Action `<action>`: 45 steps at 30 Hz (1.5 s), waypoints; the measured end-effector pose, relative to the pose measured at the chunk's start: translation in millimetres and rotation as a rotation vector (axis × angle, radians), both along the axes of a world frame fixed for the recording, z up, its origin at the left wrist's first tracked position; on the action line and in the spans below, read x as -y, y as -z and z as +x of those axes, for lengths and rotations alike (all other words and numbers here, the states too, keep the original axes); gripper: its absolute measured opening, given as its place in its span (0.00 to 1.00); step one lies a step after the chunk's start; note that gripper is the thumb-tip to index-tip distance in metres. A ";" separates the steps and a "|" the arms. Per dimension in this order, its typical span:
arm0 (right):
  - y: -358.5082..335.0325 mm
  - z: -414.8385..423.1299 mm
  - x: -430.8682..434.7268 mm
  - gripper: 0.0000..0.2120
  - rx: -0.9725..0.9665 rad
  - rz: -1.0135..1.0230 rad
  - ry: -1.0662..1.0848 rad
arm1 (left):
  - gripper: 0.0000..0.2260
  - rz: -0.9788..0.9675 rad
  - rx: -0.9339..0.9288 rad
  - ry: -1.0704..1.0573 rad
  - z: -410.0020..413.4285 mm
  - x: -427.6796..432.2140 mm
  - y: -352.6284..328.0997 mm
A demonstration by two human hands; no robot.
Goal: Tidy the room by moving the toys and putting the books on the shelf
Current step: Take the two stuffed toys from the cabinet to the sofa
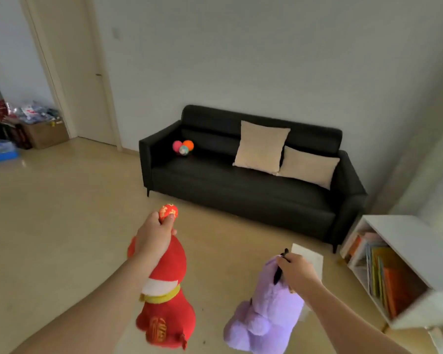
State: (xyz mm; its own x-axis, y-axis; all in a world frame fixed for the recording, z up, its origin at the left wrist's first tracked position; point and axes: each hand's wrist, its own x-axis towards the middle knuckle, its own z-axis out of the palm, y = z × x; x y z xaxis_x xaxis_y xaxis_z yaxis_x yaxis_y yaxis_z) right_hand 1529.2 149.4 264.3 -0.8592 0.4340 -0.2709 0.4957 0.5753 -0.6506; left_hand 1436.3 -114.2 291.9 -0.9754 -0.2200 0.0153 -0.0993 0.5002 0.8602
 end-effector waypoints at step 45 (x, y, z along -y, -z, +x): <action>39.7 -1103.6 -111.8 0.08 0.122 0.125 -0.178 | 0.10 -0.058 0.204 0.045 -1095.1 -104.6 33.8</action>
